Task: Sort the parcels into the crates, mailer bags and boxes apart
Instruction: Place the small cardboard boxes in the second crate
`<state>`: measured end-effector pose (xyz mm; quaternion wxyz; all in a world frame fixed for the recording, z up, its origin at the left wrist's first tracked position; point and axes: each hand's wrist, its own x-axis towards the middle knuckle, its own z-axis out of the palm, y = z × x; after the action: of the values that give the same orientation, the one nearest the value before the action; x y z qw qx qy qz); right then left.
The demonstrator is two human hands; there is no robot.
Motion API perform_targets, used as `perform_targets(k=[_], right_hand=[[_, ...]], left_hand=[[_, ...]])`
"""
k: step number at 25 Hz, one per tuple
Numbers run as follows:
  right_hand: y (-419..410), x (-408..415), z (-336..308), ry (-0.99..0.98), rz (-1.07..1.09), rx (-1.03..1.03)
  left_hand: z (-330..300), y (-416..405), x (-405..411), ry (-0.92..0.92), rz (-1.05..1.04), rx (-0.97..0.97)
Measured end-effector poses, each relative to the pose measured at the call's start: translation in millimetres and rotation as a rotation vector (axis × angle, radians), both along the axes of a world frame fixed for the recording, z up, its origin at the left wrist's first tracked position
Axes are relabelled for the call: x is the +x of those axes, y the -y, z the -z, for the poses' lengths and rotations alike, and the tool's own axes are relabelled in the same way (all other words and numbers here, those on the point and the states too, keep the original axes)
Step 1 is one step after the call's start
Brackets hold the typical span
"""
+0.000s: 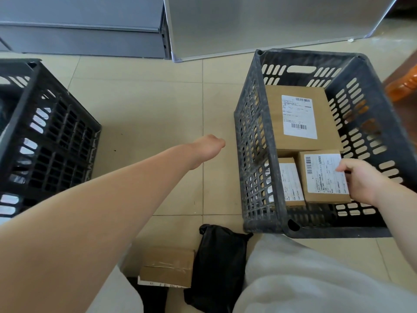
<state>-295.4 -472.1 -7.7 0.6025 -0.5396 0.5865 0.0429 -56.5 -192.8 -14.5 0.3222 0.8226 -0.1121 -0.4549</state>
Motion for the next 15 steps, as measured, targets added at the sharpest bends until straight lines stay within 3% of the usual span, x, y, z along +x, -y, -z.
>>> perform_targets(k=[9, 15], right_hand=[[-4, 11, 16, -0.144, -0.098, 0.004], [-4, 7, 24, -0.175, -0.330, -0.022]], left_hand=[[0, -4, 1, -0.014, 0.003, 0.030], [2, -9, 2, 0.002, -0.011, 0.050]])
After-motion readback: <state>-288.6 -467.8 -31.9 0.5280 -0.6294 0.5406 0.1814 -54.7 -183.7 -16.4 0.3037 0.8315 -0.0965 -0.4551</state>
